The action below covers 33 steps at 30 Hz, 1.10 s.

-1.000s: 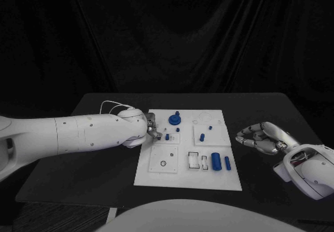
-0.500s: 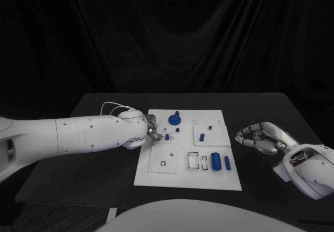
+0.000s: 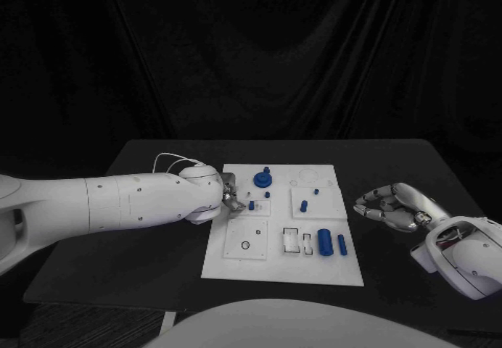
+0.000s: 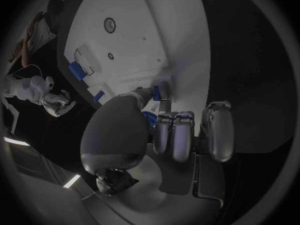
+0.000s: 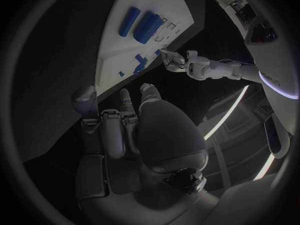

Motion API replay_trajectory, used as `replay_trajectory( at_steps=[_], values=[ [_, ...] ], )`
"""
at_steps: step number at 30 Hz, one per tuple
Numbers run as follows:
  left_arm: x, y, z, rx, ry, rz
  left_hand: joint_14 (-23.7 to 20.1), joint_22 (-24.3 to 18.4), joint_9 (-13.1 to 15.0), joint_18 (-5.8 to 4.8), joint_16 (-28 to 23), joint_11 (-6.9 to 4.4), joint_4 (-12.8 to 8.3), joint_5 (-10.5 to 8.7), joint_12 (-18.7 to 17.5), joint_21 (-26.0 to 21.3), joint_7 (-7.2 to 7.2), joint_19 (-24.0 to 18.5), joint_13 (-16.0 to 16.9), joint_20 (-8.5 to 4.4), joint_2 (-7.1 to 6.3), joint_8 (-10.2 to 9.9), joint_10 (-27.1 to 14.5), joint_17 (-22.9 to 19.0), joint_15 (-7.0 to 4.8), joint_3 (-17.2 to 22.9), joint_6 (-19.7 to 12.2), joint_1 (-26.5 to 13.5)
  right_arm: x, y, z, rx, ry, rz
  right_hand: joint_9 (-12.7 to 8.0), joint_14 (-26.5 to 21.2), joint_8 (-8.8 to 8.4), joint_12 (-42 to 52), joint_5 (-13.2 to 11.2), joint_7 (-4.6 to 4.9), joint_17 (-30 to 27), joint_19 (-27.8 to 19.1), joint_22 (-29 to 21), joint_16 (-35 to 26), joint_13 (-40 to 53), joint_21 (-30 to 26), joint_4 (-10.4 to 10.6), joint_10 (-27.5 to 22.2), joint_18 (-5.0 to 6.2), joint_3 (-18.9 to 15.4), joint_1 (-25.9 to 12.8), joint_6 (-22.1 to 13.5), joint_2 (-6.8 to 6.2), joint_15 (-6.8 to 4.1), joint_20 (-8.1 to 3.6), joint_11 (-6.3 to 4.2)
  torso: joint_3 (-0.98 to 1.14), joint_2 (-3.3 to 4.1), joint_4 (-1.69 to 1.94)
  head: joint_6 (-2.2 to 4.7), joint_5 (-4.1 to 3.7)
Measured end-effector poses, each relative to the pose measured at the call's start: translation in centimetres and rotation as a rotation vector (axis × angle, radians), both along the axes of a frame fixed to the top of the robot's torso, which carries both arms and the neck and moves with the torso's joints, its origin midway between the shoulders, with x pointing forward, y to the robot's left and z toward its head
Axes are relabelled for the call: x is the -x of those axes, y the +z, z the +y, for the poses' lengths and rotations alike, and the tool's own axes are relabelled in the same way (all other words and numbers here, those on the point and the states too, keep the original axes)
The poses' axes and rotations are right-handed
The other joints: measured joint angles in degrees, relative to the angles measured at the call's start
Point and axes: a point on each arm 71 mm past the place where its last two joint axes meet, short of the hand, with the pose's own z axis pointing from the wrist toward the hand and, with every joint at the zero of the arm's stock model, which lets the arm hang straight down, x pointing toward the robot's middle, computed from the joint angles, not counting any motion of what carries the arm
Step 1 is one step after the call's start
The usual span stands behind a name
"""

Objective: Assemble the parts on the task board

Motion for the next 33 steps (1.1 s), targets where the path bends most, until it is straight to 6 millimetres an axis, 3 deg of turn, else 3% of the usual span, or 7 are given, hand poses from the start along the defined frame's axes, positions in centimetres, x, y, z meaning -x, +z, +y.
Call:
replay_trajectory(
  at_steps=[6, 9, 15, 31, 32, 33],
  values=[
    [-0.14, -0.10, 0.06, -0.006, -0.001, 0.005, 0.0, 0.0, -0.1, 0.00, 0.0, -0.21, 0.0, -0.78, 0.0, -0.3, 0.51, 0.0, 0.0, 0.00, 0.85, -0.1, -0.2, 0.0, 0.00, -3.2, -0.7, -3.0, 0.00, 0.00, 0.00, 0.000, 0.000, 0.000, 0.0, 0.0, 0.00, -0.1, 0.0, 0.00, 0.0, 0.0, 0.0, 0.0, 0.0, 0.0, 0.0, 0.0, 0.00, 0.0, 0.0, 0.0, 0.00, 0.00, 0.00, 0.00, -0.01, 0.00, 0.00, 0.00, -0.04],
    [-0.22, -0.16, 0.17, -0.011, 0.000, 0.009, 0.0, 0.0, 0.0, 0.94, 0.0, 0.21, 0.1, -2.27, 0.0, -0.8, 0.61, 0.0, 0.0, 0.00, 1.73, -0.1, -0.1, 0.0, 0.00, -5.8, -1.5, -4.7, 0.00, 0.00, -0.03, 0.000, -0.001, 0.000, 0.0, 0.0, 0.00, -0.1, 0.0, 0.00, 0.0, 0.0, 0.0, 0.0, 0.0, 0.0, 0.0, 0.0, 0.00, 0.0, 0.0, 0.0, 0.00, 0.00, 0.00, 0.00, -0.01, 0.00, 0.00, 0.00, -0.11],
    [-0.30, -0.15, 0.14, -0.019, -0.007, 0.014, 0.0, 0.0, 0.0, 0.94, 0.0, 0.72, 0.3, -4.58, 0.0, -1.6, 0.52, 0.0, 0.0, 0.42, 2.94, -0.2, -0.1, 0.0, 0.43, -10.0, -2.2, -8.5, 0.01, 0.00, -0.04, 0.000, -0.001, 0.000, 0.0, 0.0, 0.00, -0.1, 0.0, 0.00, 0.0, 0.0, 0.0, 0.0, 0.0, 0.0, 0.0, 0.0, 0.00, 0.0, 0.0, 0.0, 0.00, 0.00, 0.00, 0.00, -0.01, -0.01, 0.00, 0.00, -0.12],
    [-0.46, -0.10, 0.07, -0.044, -0.035, 0.022, 0.0, 0.0, 0.2, 0.93, 0.0, 1.10, 0.3, -5.70, 0.0, -1.6, -0.09, 0.0, 0.0, 0.42, 4.16, -0.2, -0.1, 0.0, 0.81, -15.4, -2.8, -11.1, 0.02, -0.01, -0.02, 0.000, 0.000, 0.001, 0.0, 0.0, 0.00, 0.0, 0.0, 0.00, 0.0, -0.2, 0.0, 0.0, 0.0, 0.0, 0.0, 0.0, 0.00, 0.0, 0.0, 0.0, 0.00, 0.00, 0.20, 0.00, 0.01, 0.00, 0.00, 0.00, -0.21],
    [-0.46, -0.10, 0.10, -0.046, -0.036, 0.022, 0.0, 0.0, 3.3, 0.93, 0.0, 1.10, 0.3, -5.70, 0.0, -1.6, -0.29, 0.0, 0.0, 0.42, 4.30, -0.2, -0.1, 0.0, 0.81, -16.2, -3.0, -11.2, 0.02, -0.01, -0.01, 0.000, 0.000, 0.001, 0.0, 0.0, 0.00, 0.0, 0.0, 0.00, 0.0, -0.2, 0.0, 0.0, 0.0, 0.0, 0.0, 0.0, 0.00, 0.0, 0.0, 0.0, 0.00, 0.00, 0.20, 0.00, 0.01, 0.01, 0.00, 0.00, -0.22],
    [-0.47, -0.10, 0.16, -0.048, -0.036, 0.021, 0.0, 0.0, 3.2, 0.93, 0.0, 1.10, 0.3, -5.70, 0.0, -1.6, -0.56, 0.0, 0.0, 0.42, 4.31, 1.0, -0.1, 0.0, 0.81, -17.3, -3.3, -11.2, 0.02, -0.01, -0.01, 0.000, 0.000, 0.001, 0.0, 0.0, 0.00, 0.0, 0.0, 0.00, 0.0, -0.2, 0.0, 0.0, 0.0, 0.0, 0.0, 0.0, 0.00, 0.0, 0.0, 0.0, 0.00, 0.00, 0.20, 0.00, 0.01, 0.01, 0.00, 0.00, -0.22]
  ],
)
